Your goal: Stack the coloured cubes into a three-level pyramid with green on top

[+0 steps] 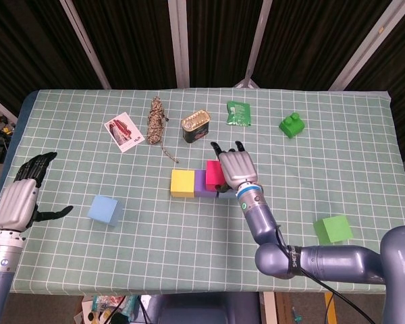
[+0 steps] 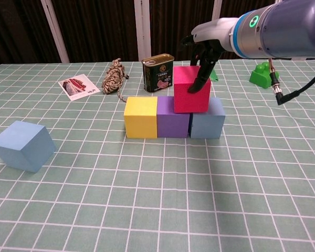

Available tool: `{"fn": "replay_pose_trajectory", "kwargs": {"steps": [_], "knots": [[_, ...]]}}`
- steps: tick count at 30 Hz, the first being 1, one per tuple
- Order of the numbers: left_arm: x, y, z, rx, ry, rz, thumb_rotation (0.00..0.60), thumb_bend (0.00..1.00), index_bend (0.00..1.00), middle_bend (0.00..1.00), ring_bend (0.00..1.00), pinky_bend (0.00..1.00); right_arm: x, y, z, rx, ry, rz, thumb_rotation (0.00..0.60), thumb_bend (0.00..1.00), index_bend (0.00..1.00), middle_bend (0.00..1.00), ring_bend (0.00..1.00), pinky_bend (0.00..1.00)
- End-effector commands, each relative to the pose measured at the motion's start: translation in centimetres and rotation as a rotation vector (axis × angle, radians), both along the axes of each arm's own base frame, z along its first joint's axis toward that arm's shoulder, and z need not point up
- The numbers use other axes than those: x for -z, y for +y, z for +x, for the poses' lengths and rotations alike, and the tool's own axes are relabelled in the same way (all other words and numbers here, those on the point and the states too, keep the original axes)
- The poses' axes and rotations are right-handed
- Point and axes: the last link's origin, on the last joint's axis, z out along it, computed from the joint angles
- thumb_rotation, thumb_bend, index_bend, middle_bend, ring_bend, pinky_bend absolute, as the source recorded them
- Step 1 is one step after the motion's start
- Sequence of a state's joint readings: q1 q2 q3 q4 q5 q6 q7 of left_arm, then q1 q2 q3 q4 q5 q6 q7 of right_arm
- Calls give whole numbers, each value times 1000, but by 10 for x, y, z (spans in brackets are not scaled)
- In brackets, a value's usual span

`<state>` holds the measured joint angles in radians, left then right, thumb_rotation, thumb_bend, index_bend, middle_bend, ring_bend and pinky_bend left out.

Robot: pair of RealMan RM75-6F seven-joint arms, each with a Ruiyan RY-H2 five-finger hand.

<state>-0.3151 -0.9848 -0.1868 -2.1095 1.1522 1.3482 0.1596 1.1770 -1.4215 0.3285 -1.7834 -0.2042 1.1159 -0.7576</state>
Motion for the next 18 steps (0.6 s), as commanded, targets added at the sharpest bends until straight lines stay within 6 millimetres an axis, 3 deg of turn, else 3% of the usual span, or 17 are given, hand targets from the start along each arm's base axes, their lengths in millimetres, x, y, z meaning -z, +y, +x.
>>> {"fn": "replay_pose_trajectory", "kwargs": {"steps": [1,18], "knots": [[0,0,0,0,0,-1,600,105,19,47,0,49,0,0,0,0,1,0,600,260,0,462,276,0],[0,-1,1,4,0,-1,600,105,20,48,0,49,2,2,-3,8,17,7,600,260,0,462,276,0]]}}
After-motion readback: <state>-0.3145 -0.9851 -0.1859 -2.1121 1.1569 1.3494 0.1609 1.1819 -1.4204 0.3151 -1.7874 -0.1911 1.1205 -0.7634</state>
